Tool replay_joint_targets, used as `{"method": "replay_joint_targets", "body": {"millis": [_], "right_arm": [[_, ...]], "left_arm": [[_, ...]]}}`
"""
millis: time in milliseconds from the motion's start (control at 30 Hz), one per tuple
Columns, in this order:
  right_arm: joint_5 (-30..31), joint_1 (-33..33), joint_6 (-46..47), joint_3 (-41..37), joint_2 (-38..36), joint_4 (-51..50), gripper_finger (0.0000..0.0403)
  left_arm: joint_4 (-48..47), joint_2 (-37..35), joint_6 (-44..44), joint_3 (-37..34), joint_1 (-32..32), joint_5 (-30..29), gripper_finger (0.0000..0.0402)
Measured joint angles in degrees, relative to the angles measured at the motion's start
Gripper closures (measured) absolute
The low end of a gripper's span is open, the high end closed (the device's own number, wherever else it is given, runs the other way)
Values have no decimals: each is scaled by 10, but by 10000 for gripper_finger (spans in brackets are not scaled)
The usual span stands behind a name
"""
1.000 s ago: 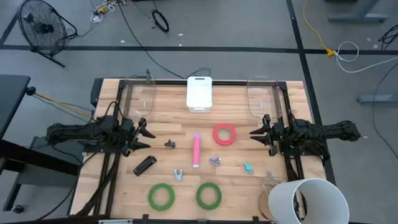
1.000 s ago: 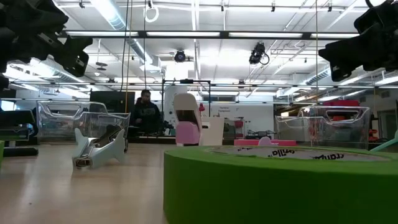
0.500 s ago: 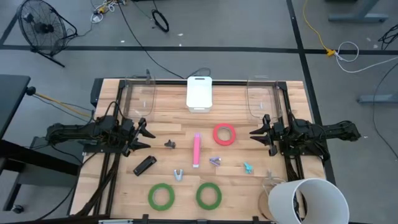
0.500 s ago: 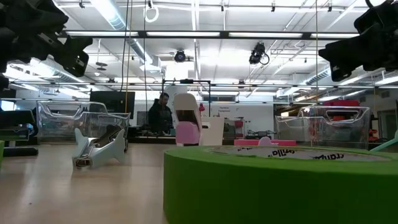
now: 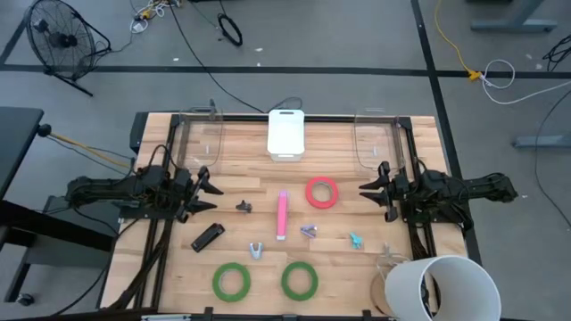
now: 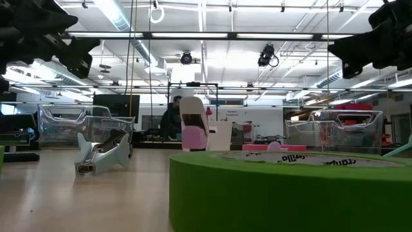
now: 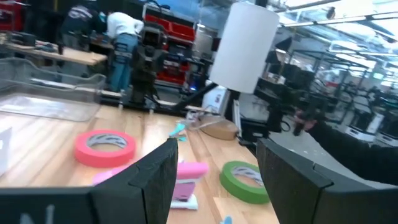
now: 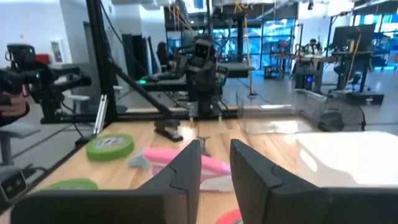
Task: Pick and place Stapler, Stapler remover, tape
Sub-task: Put the pink tape into the left transparent bin
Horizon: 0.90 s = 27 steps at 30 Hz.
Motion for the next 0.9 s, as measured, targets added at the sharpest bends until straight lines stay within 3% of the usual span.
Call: {"method": "replay_joint_targets", "body": {"millis": [100, 367, 700, 800, 900], "right_arm": [[0, 0, 0, 0, 0, 27, 314], [3, 0, 24, 0, 0, 87, 314], [-5, 0, 132, 0, 0, 109, 314], [15, 0, 116, 0, 5, 201, 314], [-3, 0, 53, 13, 30, 282, 314]], "left_arm": [[3, 0, 8, 0, 0, -9, 179], [12, 0, 45, 0, 0, -112, 179], [19, 0, 46, 0, 0, -124, 179], [32, 0, 45, 0, 0, -151, 179], [29, 0, 36, 0, 0, -152, 179]]}}
